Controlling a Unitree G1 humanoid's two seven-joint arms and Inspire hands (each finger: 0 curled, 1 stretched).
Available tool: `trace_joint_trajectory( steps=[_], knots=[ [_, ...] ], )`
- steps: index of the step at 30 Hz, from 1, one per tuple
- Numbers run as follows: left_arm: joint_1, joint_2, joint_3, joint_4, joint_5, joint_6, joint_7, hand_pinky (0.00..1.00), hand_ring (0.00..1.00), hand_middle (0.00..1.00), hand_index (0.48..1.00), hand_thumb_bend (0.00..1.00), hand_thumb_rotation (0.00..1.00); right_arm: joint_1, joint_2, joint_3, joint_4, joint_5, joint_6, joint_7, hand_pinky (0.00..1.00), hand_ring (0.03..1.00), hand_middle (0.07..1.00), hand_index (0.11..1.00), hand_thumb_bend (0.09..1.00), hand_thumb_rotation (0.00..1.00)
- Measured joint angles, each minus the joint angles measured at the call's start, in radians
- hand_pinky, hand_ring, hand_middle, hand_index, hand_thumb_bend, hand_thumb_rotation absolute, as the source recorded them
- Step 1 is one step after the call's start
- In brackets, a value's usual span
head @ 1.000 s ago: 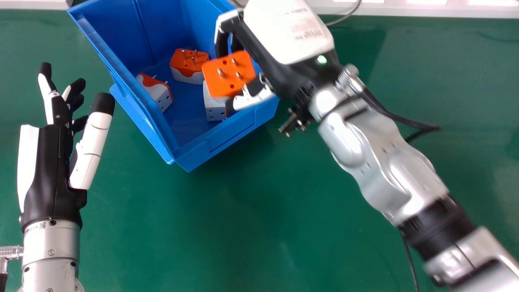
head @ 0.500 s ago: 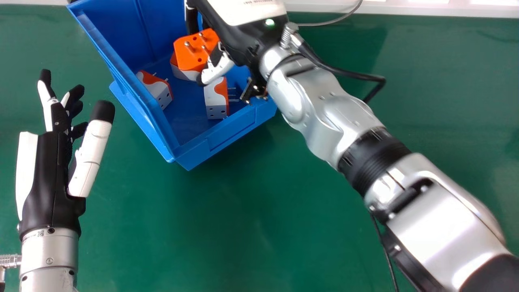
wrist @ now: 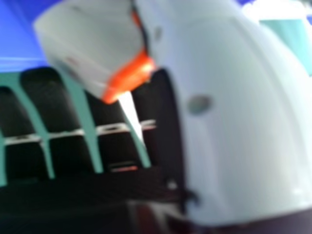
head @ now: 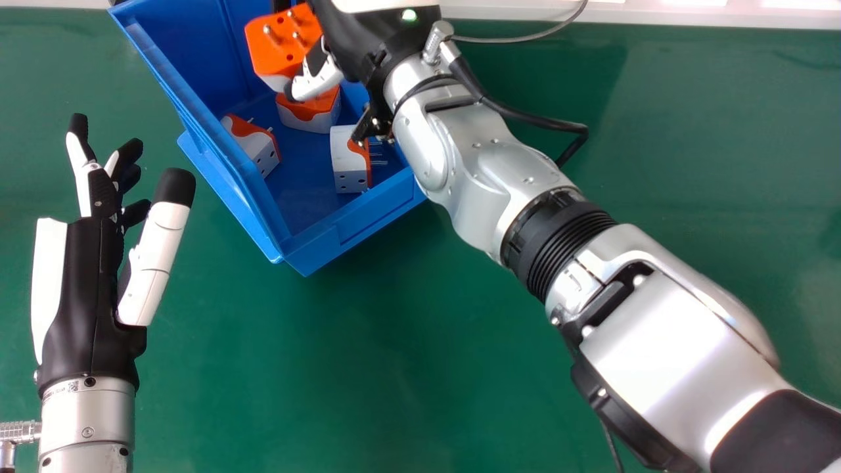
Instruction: Pick all objects and put in blue box
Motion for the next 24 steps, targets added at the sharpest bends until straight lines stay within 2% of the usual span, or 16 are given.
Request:
trace_joint_trajectory(
  steps=[1, 5, 9, 16, 24],
  knots=[
    [0.0, -0.001, -0.001, -0.003, 0.0, 0.003, 0.0, 0.86, 0.94, 0.94, 0.942, 0.82, 1.0, 0.0, 0.0, 0.013, 0.001, -0.004, 0.01, -0.002, 0.9, 0.967, 0.975, 0.972, 0.575, 0.95],
    [0.001, -0.002, -0.001, -0.008, 0.003, 0.005, 0.0, 0.86, 0.94, 0.94, 0.942, 0.82, 1.0, 0.0, -0.001, 0.027, 0.002, -0.005, 0.027, -0.021, 0.91, 0.974, 0.98, 0.977, 0.578, 0.96],
    [0.0, -0.002, -0.001, -0.008, 0.01, 0.006, 0.0, 0.86, 0.94, 0.94, 0.941, 0.82, 1.0, 0.0, -0.001, 0.036, 0.002, -0.003, 0.034, -0.029, 0.97, 0.998, 0.998, 0.998, 0.582, 1.0],
    [-0.004, -0.002, -0.001, -0.006, 0.01, 0.005, 0.001, 0.86, 0.94, 0.94, 0.942, 0.82, 1.0, 0.0, -0.001, 0.04, 0.002, 0.004, 0.05, -0.032, 0.98, 1.0, 1.0, 1.0, 0.571, 1.0],
    [-0.018, -0.002, -0.001, 0.013, 0.01, 0.003, 0.002, 0.86, 0.94, 0.93, 0.94, 0.82, 1.0, 0.001, -0.003, 0.032, -0.004, 0.022, 0.067, -0.032, 1.0, 1.0, 1.0, 1.0, 0.549, 1.0]
  ],
)
